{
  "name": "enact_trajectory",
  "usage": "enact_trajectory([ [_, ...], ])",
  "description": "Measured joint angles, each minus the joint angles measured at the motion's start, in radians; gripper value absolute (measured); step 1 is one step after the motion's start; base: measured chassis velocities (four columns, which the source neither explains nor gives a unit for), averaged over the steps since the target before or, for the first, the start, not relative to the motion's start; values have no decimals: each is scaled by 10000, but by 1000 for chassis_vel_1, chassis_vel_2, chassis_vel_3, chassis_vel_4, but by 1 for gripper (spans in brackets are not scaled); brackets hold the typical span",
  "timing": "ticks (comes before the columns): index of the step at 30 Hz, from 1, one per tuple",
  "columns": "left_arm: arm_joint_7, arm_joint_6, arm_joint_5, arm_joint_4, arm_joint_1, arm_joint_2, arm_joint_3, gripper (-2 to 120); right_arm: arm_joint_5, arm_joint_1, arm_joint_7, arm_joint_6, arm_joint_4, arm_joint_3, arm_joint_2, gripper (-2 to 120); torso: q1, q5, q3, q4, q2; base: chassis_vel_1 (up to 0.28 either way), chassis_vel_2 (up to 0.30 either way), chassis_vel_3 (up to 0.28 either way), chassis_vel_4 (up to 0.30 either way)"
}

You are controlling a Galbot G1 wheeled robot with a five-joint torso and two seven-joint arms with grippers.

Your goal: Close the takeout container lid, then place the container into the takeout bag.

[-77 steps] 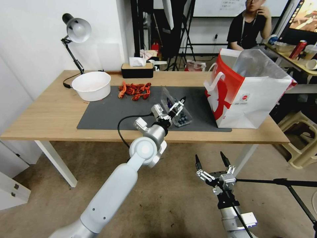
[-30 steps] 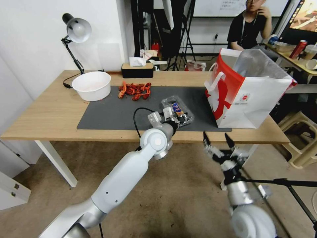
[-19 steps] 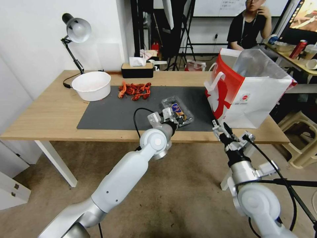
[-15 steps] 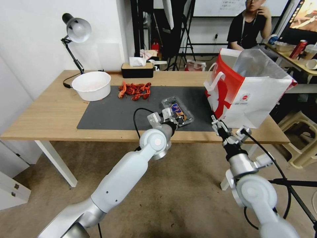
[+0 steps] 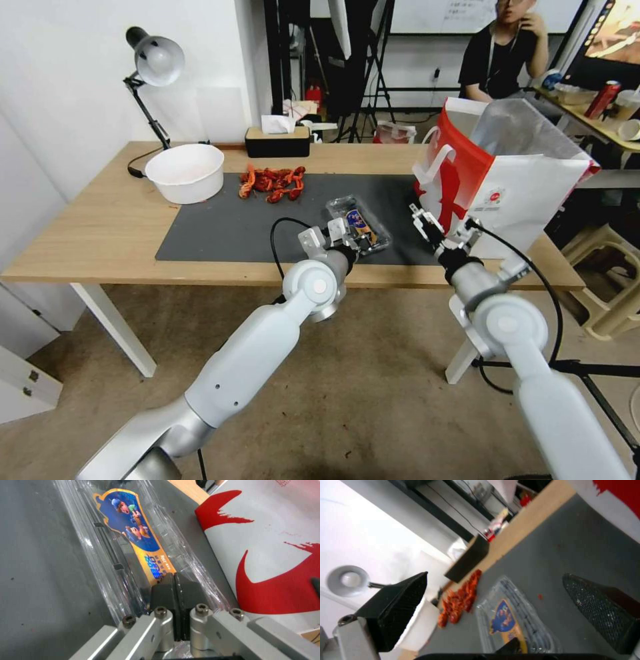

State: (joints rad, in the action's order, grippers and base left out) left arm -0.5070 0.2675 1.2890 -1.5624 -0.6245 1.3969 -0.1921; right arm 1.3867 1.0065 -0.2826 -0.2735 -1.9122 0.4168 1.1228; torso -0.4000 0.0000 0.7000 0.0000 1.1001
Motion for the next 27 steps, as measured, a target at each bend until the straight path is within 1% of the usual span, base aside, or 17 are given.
enact_trajectory([
  [3,-6,-9,3,5,-1,-30,29,0,293,-511,-308,-700,481,-151,-96,100,0,1,0,-2,0,0,0,0,0],
  [4,-6,-9,3,5,-1,-30,29,0,293,-511,-308,-700,481,-151,-96,100,0,1,0,-2,0,0,0,0,0],
  [9,-12,-17,16,-6,-14,-58,51,0,629,-1202,-839,-1548,1124,-465,-70,100,0,0,0,-2,0,0,0,0,0],
  [12,-14,-40,17,-25,-48,-62,57,0,859,-1684,-963,-2070,1573,-685,-8,100,0,0,0,-1,0,0,0,0,0],
  [17,-22,-54,19,-49,-75,-64,75,0,967,-2145,-1074,-2507,1935,-883,37,100,0,-1,0,0,0,0,0,0,0],
  [20,-21,-57,32,-72,-89,-91,99,0,1159,-2645,-1250,-3029,2340,-1086,70,100,0,0,0,-2,-1,0,0,0,0],
  [21,-21,-57,32,-72,-89,-91,99,0,1159,-2645,-1250,-3029,2340,-1086,70,100,0,0,0,-2,-1,0,0,0,0],
  [24,20,-58,31,-76,-90,-119,93,0,1319,-3057,-1370,-3538,2699,-1239,72,100,0,0,0,0,-1,0,0,0,0],
  [25,20,-58,31,-76,-90,-119,93,0,1319,-3057,-1370,-3538,2699,-1239,72,100,0,0,0,0,-1,0,0,0,0],
  [27,33,-60,26,-68,-89,-115,92,0,1635,-3325,-1560,-4085,2922,-1361,49,100,0,-1,1,0,-1,0,0,0,0],
])
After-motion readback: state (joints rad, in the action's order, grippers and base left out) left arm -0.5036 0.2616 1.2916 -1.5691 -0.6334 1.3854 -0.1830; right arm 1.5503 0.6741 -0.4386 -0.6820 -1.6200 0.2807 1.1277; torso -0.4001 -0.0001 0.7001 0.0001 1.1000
